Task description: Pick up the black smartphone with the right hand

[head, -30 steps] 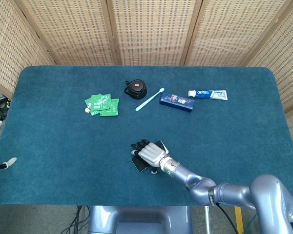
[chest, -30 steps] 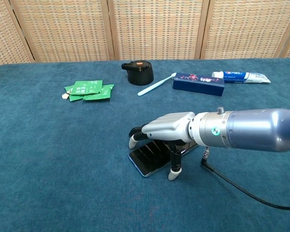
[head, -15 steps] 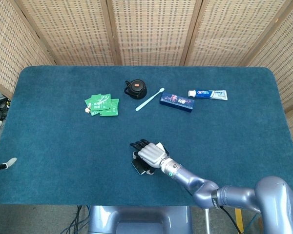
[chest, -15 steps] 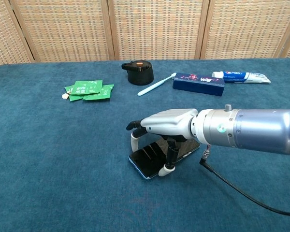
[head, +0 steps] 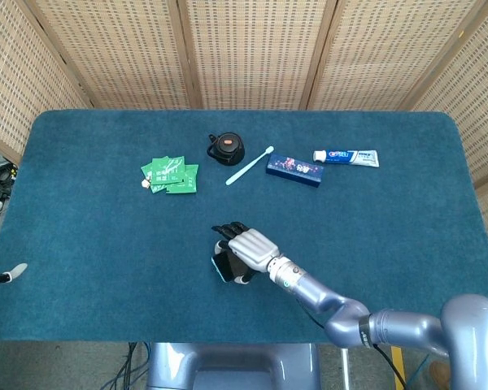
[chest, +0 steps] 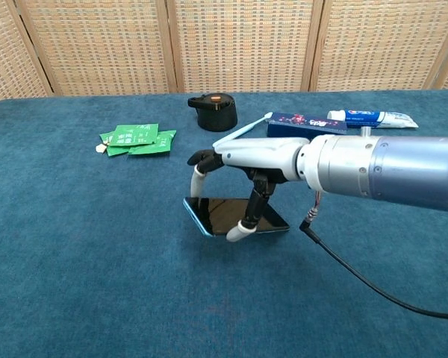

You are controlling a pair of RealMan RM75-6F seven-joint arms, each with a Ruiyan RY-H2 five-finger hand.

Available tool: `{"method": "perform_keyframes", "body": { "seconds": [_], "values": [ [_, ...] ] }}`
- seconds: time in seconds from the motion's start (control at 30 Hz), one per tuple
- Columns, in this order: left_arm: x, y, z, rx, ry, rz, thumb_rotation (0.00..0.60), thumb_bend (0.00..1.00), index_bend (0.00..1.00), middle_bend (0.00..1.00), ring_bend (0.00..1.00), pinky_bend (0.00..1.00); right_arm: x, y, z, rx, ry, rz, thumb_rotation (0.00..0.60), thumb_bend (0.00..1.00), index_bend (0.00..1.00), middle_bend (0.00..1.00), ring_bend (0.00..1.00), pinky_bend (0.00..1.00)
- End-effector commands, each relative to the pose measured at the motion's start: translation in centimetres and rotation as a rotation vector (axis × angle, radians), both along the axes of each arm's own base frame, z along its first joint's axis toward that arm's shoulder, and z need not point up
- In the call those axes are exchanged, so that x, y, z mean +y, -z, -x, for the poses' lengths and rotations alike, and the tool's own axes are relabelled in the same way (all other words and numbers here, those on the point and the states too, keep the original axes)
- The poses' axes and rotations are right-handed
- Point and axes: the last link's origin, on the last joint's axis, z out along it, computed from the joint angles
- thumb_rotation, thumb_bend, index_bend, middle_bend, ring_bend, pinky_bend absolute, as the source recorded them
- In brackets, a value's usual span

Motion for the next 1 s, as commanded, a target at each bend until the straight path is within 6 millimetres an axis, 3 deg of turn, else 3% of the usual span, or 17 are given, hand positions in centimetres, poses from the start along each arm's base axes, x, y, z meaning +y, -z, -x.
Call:
{"method": "perform_keyframes", "body": {
  "seconds": [0.03, 0.33, 0.5, 0.57, 0.63, 0.73, 0.8, 0.87, 0.93, 1.0],
  "values": [
    [0.0, 0.0, 0.0, 0.001, -0.001, 0.0, 0.6, 0.0, 0.0, 0.0, 0.0, 0.0, -0.8, -1.7, -0.4, -0.105, 0.101, -0.009, 0.6, 0.56, 0.67, 0.02, 0.0, 0.0],
    [0.1, 0.3, 0.0, 0.004, -0.004, 0.009, 0.6, 0.0, 0.0, 0.0, 0.0, 0.0, -2.8, -4.6, 2.2, -0.267, 0.337, -0.039, 0.6, 0.56, 0.67, 0.03, 0.0, 0.0],
    [0.1, 0.3, 0.0, 0.003, -0.009, 0.008, 0.6, 0.0, 0.0, 0.0, 0.0, 0.0, -4.3, -6.5, 5.8, -0.337, 0.492, -0.03, 0.6, 0.56, 0.67, 0.03, 0.0, 0.0],
    [0.0, 0.5, -0.1, 0.007, -0.003, 0.015, 0.6, 0.0, 0.0, 0.0, 0.0, 0.0, -5.4, -7.9, 8.9, -0.373, 0.608, 0.0, 0.6, 0.56, 0.67, 0.03, 0.0, 0.0],
    [0.0, 0.5, -0.2, 0.009, -0.001, 0.015, 0.6, 0.0, 0.0, 0.0, 0.0, 0.0, -5.9, -8.9, 10.4, -0.41, 0.666, 0.0, 0.6, 0.56, 0.66, 0.04, 0.0, 0.0],
    [-0.1, 0.6, -0.3, 0.011, 0.0, 0.013, 0.6, 0.0, 0.0, 0.0, 0.0, 0.0, -6.1, -10.1, 12.0, -0.433, 0.699, 0.004, 0.6, 0.57, 0.5, 0.04, 0.0, 0.0],
    [-0.1, 0.6, -0.3, 0.014, 0.001, 0.013, 0.6, 0.0, 0.0, 0.0, 0.0, 0.0, -6.2, -10.8, 13.2, -0.446, 0.703, 0.018, 0.6, 0.55, 0.26, 0.02, 0.0, 0.0],
    [-0.1, 0.6, -0.4, 0.015, 0.003, 0.013, 0.6, 0.0, 0.0, 0.0, 0.0, 0.0, -6.0, -11.5, 14.3, -0.467, 0.704, 0.024, 0.6, 0.53, 0.09, 0.0, 0.0, 0.0],
    [-0.2, 0.6, -0.5, 0.013, 0.006, 0.011, 0.6, 0.0, 0.0, 0.0, 0.0, 0.0, -5.7, -12.3, 15.7, -0.457, 0.685, 0.036, 0.6, 0.5, 0.01, 0.0, 0.0, 0.0],
    [-0.3, 0.6, -0.6, 0.012, 0.012, 0.009, 0.6, 0.0, 0.0, 0.0, 0.0, 0.0, -5.5, -13.3, 17.2, -0.425, 0.665, 0.062, 0.6, 0.42, 0.0, 0.0, 0.0, 0.0]
  ]
}}
